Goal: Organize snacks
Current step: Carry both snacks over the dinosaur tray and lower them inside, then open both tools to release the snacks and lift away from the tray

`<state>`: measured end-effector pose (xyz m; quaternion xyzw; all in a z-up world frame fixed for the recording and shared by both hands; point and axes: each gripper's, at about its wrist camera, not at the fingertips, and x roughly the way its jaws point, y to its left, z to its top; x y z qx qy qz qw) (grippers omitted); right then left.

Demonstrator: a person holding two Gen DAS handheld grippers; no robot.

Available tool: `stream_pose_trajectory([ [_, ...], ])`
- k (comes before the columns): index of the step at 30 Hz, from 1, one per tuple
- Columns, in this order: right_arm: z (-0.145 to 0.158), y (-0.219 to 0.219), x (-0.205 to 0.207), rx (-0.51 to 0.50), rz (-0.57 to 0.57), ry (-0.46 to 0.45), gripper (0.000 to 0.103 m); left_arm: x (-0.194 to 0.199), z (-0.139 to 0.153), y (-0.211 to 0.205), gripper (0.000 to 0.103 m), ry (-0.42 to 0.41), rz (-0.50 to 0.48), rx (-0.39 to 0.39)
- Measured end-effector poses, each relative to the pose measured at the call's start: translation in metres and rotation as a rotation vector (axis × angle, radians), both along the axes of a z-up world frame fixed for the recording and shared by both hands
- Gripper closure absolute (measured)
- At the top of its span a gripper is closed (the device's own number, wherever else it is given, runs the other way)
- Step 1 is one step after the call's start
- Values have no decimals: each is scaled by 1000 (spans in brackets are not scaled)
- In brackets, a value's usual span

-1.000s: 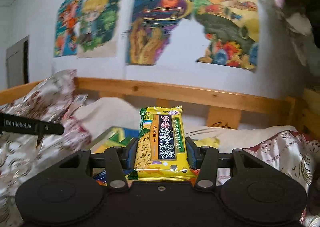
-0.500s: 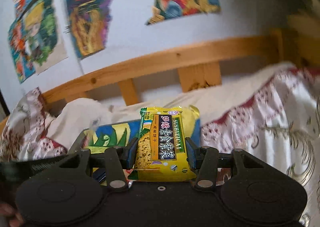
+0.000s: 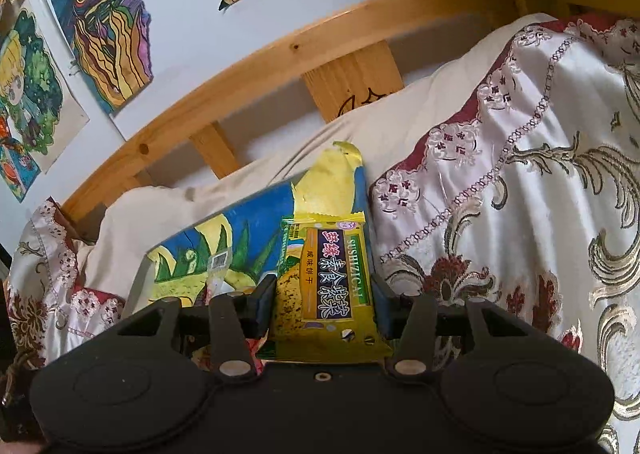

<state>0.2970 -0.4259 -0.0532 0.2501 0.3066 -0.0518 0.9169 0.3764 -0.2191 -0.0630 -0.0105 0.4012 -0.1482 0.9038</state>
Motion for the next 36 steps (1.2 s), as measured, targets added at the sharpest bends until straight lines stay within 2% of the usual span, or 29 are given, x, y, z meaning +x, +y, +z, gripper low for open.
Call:
stream_pose_trajectory([
  [5,-2,-1,1,12,4,9,52,2,-3,-3,53,18,-4,26],
  [13,-2,6,3,9,44,10,52,3,-5,0,53,34,11,27],
  [19,-10,8,6,15,47,49,49,3,-6,-1,53,40,6,28],
  [27,-8,8,4,6,43,40,40,4,-5,1,51,46,10,24],
  [31,-5,8,3,4,43,24,34,3,-3,4,42,38,14,8],
  [36,0,8,0,9,43,1,28,0,0,8,37,27,22,-1],
])
